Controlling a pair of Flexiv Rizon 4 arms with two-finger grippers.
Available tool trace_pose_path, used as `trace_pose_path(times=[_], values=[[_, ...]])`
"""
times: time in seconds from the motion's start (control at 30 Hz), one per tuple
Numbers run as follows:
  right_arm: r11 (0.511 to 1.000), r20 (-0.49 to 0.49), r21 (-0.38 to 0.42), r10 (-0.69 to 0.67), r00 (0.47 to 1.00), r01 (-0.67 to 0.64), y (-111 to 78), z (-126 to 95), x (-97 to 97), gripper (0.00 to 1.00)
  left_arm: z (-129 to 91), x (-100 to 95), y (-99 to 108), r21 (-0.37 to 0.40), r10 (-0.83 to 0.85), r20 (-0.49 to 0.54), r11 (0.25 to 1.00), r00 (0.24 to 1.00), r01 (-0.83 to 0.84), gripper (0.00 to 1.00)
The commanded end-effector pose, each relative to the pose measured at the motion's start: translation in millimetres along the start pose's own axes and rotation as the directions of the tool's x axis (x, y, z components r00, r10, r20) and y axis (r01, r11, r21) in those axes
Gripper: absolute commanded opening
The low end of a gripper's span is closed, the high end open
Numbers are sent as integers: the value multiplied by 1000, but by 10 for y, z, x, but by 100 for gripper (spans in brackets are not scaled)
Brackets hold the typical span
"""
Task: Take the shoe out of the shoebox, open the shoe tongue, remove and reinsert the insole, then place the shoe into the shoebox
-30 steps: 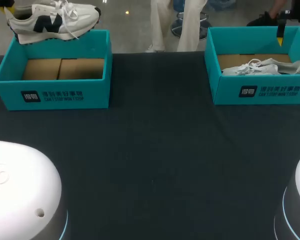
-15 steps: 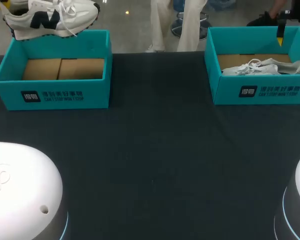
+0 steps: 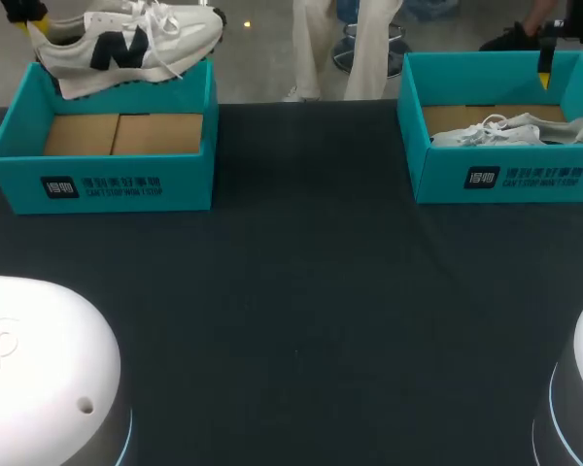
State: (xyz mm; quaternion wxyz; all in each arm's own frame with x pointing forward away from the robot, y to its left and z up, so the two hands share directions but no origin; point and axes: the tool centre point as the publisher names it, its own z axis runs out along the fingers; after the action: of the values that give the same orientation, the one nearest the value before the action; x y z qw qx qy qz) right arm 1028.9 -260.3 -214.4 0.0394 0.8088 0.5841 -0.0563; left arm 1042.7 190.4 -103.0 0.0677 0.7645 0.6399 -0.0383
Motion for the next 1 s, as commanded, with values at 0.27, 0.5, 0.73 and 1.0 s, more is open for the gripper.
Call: trace_pose_path(times=[0.27, 0.5, 0.73, 1.0], values=[[1000, 0, 0, 1, 1000, -1, 6, -2, 0, 100, 235, -1144, -1006, -49, 93, -69, 994, 993, -96, 0], [1000, 0, 0, 1, 1000, -1, 6, -2, 0, 100, 427, -1580, -1333, -8, 110, -62, 994, 992, -110, 0], [1000, 0, 0, 1, 1000, -1, 6, -2, 0, 100, 607, -1820, -1519, 39, 90, -23, 995, 996, -89, 0], [1000, 0, 0, 1, 1000, -1, 6, -2, 0, 100, 631, -1818, -1549, 54, 116, -21, 992, 993, -115, 0]])
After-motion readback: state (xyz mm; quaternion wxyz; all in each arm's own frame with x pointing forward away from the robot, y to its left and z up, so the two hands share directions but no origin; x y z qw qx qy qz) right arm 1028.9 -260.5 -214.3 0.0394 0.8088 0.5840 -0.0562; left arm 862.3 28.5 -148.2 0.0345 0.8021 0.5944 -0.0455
